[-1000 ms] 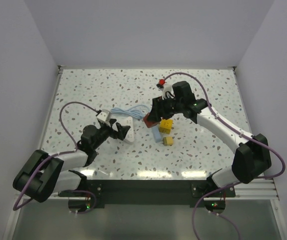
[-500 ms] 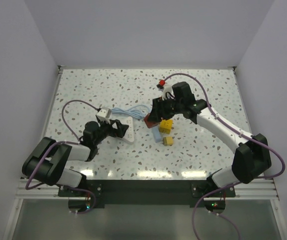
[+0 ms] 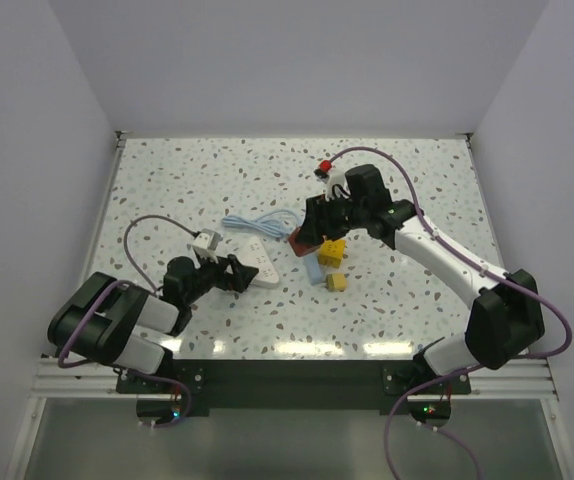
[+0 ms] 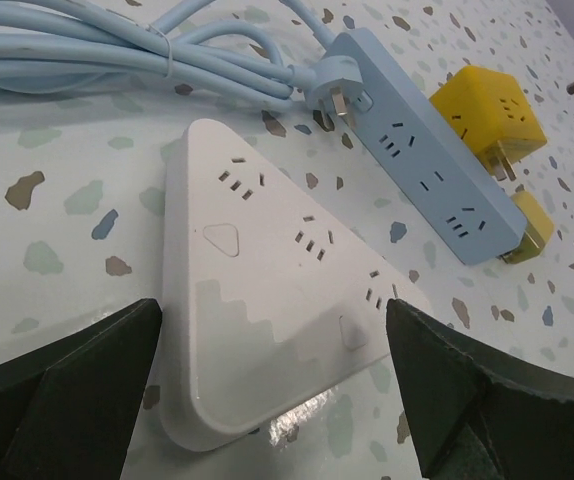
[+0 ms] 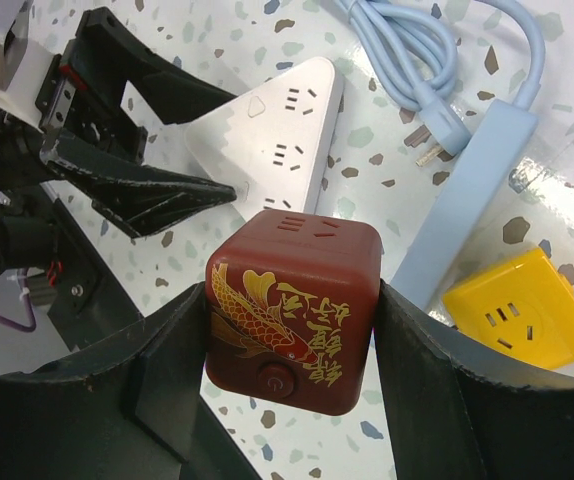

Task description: Insert the plug

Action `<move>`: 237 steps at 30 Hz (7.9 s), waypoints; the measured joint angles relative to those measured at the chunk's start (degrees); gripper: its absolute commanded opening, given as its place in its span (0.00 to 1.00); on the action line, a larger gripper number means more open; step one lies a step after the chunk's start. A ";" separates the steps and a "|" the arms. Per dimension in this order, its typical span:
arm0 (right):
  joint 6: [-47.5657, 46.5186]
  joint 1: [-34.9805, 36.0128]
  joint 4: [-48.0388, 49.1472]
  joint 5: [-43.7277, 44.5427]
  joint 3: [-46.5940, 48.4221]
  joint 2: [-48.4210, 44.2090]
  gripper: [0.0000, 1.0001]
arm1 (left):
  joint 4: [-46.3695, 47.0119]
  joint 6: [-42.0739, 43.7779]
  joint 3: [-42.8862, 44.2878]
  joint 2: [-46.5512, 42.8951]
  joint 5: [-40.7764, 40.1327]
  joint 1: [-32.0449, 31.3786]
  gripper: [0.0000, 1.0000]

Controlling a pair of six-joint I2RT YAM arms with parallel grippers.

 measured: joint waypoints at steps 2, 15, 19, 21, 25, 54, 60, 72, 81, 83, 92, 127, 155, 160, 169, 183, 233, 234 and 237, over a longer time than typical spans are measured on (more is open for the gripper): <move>0.20 0.00 0.04 0.22 0.00 -0.13 0.00 | 0.72 -0.70 -1.18 -0.87 1.05 -0.02 1.00; 3.89 0.04 0.87 4.79 -0.83 -0.13 0.00 | 2.69 -4.61 -4.02 -5.29 1.03 -10.95 1.00; 5.73 0.20 1.81 7.43 -1.46 -0.31 0.00 | 2.84 -6.56 -4.02 -5.27 0.44 -14.38 1.00; 7.23 0.55 3.13 9.31 -3.02 -0.94 0.00 | 3.39 -7.52 -4.09 -5.27 0.13 -15.30 1.00; 10.62 2.51 5.11 13.44 -6.43 -2.27 0.00 | 5.77 -9.16 -4.13 -5.38 0.09 -16.94 1.00; 26.29 12.07 -0.85 29.94 -1.84 6.82 0.00 | -6.97 -0.31 -1.95 -14.23 -11.28 -12.66 1.00; 27.17 12.17 -4.37 31.12 -0.66 6.86 0.00 | -6.95 0.20 -1.92 -13.05 -11.15 -12.66 1.00; 28.61 12.44 -5.55 31.50 0.87 8.50 0.00 | -6.29 1.27 -1.31 -8.15 -10.56 -12.63 1.00; 30.60 12.79 -5.51 31.65 0.94 8.76 0.00 | -5.81 1.44 -1.20 -7.63 -10.40 -12.63 1.00; 31.06 13.14 -5.49 31.69 0.94 8.85 0.00 | -5.84 1.44 -1.20 -7.63 -10.40 -12.63 1.00; 32.57 14.38 -5.95 33.46 1.42 9.20 0.00 | -5.44 1.49 -1.20 -6.93 -10.40 -12.63 1.00; 36.30 15.91 -8.87 38.77 2.75 11.34 0.00 | -5.05 1.51 -1.20 -6.49 -8.92 -11.32 1.00; 35.23 18.58 3.10 44.17 -2.12 12.07 0.00 | -4.63 1.51 -1.20 -5.60 -8.35 -10.86 1.00; 35.28 19.21 5.09 46.01 -3.17 12.20 0.00 | -4.17 1.51 -1.20 -5.18 -8.15 -10.80 1.00; 36.04 23.12 4.74 52.89 -3.67 12.15 0.00 | -3.72 1.51 -1.20 -4.72 -7.74 -10.71 1.00; 40.30 27.89 9.51 59.54 -9.75 9.97 0.00 | -3.32 1.51 -1.20 -4.24 -7.69 -10.40 1.00; 13.57 19.30 17.20 53.72 -11.10 -4.94 0.93 | -13.22 3.04 -1.88 -16.94 -12.41 -10.40 1.00; 13.11 18.99 17.22 53.75 -11.52 -6.43 0.94 | -13.20 3.06 -1.88 -16.96 -12.39 -10.40 1.00; 12.11 16.28 17.55 53.62 -12.94 -9.31 0.95 | -13.25 3.23 -1.88 -17.42 -12.37 -10.40 1.00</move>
